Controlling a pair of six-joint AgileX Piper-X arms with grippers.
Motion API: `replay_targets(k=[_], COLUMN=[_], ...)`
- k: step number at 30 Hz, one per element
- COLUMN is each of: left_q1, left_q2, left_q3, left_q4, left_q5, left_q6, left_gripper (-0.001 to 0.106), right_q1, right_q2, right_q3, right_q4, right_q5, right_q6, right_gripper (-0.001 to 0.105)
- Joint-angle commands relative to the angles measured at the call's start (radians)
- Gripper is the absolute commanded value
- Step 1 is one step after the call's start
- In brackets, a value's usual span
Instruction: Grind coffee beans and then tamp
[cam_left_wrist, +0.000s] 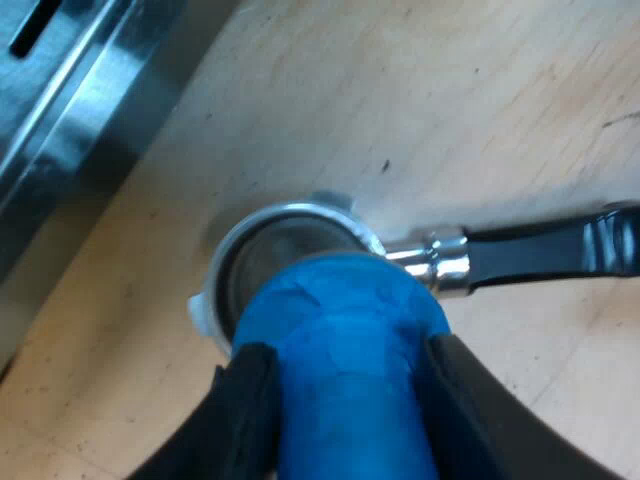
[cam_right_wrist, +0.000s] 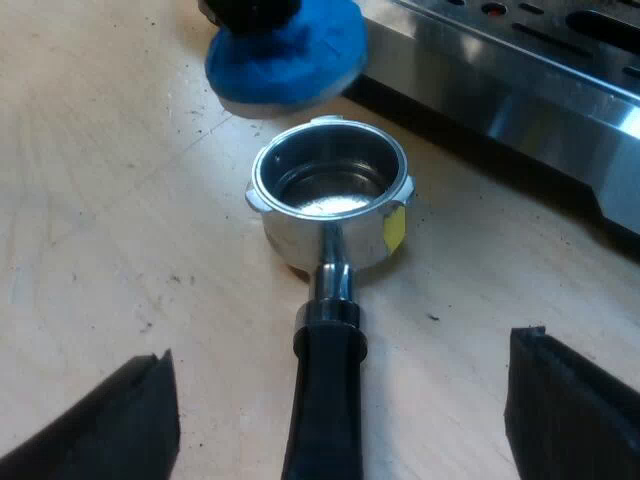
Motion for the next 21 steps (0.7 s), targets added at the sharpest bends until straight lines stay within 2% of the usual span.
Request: replay_targets(k=[1,11,13,21], left_q1=[-0.005,-0.005,-0.005,-0.005], left_q2=[0.012,0.084,0.101,0.121], left_q3=[-0.007,-0.007,-0.007,-0.007], left_q4=[-0.021,-0.035,-0.044,-0.064], left_q5=[0.000,-0.014,-0.052,-0.035], left_q6=[0.001,-0.001,-0.001,-0.001], left_gripper=[0.000,0.000,0.000,0.000], right_q1=[0.001,0.001,0.001,0.001], right_q2=[-0.003,-0.003,-0.003,-0.003], right_q3=[-0.001,-0.001,-0.001,-0.001], right_q4=[-0.012,-0.012,-0.012,-0.012], right_q5=[0.002,0.002,0.002,0.002], right_q6=[0.002,0.002,0.002,0.002], right_gripper=[0.069,0.069,0.069,0.069])
